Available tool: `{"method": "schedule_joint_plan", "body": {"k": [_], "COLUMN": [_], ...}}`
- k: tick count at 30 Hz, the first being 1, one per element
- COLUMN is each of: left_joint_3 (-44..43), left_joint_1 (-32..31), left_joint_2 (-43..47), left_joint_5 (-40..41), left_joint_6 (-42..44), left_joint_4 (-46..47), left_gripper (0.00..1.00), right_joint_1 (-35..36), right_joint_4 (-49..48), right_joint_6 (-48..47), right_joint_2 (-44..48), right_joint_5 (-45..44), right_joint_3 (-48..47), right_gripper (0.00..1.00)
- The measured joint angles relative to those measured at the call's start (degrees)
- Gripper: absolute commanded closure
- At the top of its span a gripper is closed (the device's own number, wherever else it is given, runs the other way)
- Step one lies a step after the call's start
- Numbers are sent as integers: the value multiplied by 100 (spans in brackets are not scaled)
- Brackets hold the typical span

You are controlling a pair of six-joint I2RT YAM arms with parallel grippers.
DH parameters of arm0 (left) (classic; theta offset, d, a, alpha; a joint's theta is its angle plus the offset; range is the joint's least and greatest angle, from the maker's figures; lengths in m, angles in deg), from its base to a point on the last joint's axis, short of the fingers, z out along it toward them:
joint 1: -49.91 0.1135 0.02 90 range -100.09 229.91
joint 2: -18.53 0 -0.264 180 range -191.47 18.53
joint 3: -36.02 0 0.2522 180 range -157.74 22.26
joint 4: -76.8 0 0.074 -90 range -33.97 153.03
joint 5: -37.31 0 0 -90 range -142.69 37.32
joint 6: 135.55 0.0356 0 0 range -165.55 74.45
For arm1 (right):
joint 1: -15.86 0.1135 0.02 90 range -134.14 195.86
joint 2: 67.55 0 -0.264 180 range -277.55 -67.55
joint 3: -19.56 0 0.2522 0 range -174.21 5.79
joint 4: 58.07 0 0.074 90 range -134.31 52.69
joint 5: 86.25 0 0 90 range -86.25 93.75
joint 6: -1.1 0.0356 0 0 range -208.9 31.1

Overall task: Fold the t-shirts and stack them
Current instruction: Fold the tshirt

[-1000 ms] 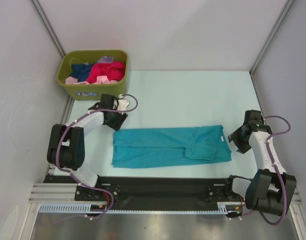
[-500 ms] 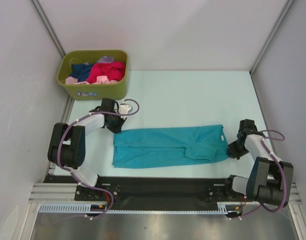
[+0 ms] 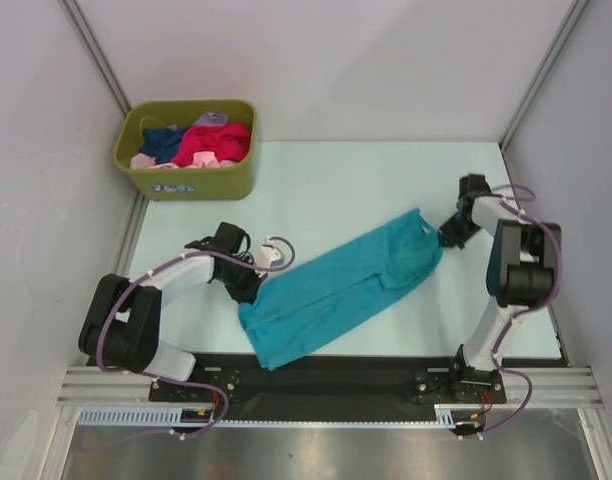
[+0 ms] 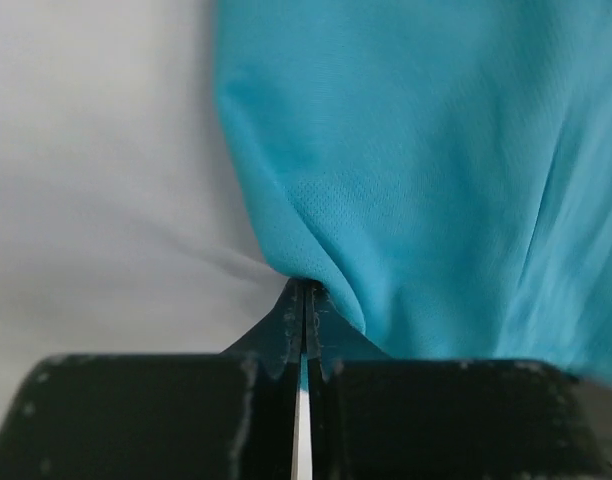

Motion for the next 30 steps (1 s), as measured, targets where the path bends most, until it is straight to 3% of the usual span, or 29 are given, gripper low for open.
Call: {"method": "schedule_joint_plan", "body": {"k": [3,6,15,17,18,19,20,21,24,26,30], "left_joint_3": [0,-149,-713,-726,-721,-717,-715,-715,-723,-739,-745], "left_joint_1": [-450,-798,-2020,-2247,-2345,-2411,-2457,-2474,-2474,-2474,-2474], "left_joint_2": [22,-76,-1211,-1364,-1414,-1460,-1506,-1537,-1547,-1539,-1408], "left_joint_5": [-190,-385,-1287,-1572,-1665,-1742,-1816,-1891,-2173,-2288,-2184], "left_joint_6": [-28,-214,-1709,-2024,-2184,-2308,-2404,-2509,-2752,-2809,-2756], "left_joint_4": [-243,-391,275,492,603,717,813,879,918,901,761], "left_gripper": [100,100,99,96,93,82,77,63,46,43,40], "right_joint_1": [341,623,1266,1318,1329,1329,1325,1311,1263,1255,1204], "right_joint_4": [-887,-1178,-885,-841,-835,-824,-817,-846,-890,-905,-782], "right_joint_6": [7,-2,-188,-247,-269,-282,-295,-297,-452,-608,-951], "right_joint_2": [-1113,-2146,-4638,-4903,-4959,-4970,-4970,-4970,-4970,-4966,-4813], "right_joint_5": [179,339,708,715,715,717,715,756,807,835,739], "right_joint_3": [-1342,-2728,-6666,-7112,-7200,-7228,-7237,-7239,-7311,-7331,-7322], "right_gripper": [100,100,100,96,87,81,67,62,48,40,42]}}
